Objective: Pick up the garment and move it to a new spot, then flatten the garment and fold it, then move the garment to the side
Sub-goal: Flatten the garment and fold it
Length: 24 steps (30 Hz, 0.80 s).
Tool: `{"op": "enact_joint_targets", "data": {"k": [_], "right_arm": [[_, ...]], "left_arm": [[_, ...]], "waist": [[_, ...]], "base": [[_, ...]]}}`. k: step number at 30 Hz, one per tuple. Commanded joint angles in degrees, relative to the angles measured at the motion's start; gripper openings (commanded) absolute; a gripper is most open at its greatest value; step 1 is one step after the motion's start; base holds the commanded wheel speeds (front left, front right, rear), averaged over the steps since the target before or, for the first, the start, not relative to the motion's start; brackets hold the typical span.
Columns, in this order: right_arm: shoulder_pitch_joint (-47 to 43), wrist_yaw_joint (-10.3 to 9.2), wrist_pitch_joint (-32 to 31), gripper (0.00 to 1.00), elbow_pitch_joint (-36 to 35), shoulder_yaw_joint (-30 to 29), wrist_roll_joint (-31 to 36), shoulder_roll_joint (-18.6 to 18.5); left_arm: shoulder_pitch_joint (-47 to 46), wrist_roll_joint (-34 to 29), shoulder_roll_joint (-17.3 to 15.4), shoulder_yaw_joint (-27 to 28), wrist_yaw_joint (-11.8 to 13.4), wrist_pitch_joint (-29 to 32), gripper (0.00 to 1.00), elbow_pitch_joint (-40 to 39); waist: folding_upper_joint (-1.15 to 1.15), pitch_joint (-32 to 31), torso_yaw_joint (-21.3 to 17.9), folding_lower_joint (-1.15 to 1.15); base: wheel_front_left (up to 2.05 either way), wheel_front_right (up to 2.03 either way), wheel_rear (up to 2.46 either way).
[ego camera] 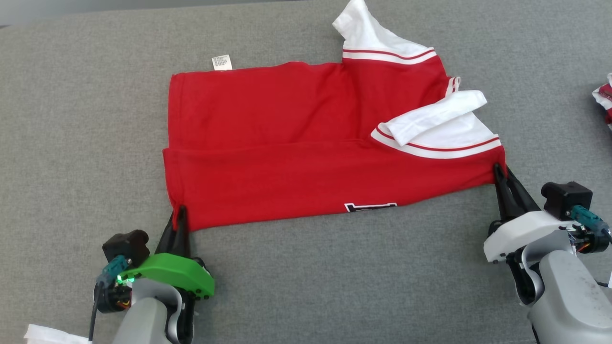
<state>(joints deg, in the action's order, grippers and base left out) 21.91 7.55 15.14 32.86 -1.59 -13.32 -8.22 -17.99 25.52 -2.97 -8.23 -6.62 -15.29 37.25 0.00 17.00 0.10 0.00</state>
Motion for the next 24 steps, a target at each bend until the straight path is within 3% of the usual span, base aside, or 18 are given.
{"op": "enact_joint_targets", "data": {"k": [1, 12, 24], "right_arm": [[-0.3, -0.13, 0.0, 0.00, -1.1, -0.5, -0.8, -0.1], [-3.6, -0.13, 0.0, 0.00, -7.5, -1.3, -6.1, -1.6], [-17.3, -0.14, 0.0, 0.00, -6.0, -1.1, -9.4, -0.9]], "left_arm": [[0.6, -0.1, 0.1, 0.7, -0.3, 0.2, 0.00, -1.1], [4.5, -1.9, -0.1, 5.1, -0.6, 0.2, 0.00, -12.0], [18.5, 2.1, -0.2, -0.6, 2.9, 0.2, 0.00, -6.1]], "waist": [[0.00, -1.3, 0.0, 0.00], [0.00, -8.2, 0.2, 0.00], [0.00, -10.0, 0.0, 0.00]], "base": [[0.00, 0.00, 0.00], [0.00, 0.00, 0.00], [0.00, 0.00, 0.00]]}}
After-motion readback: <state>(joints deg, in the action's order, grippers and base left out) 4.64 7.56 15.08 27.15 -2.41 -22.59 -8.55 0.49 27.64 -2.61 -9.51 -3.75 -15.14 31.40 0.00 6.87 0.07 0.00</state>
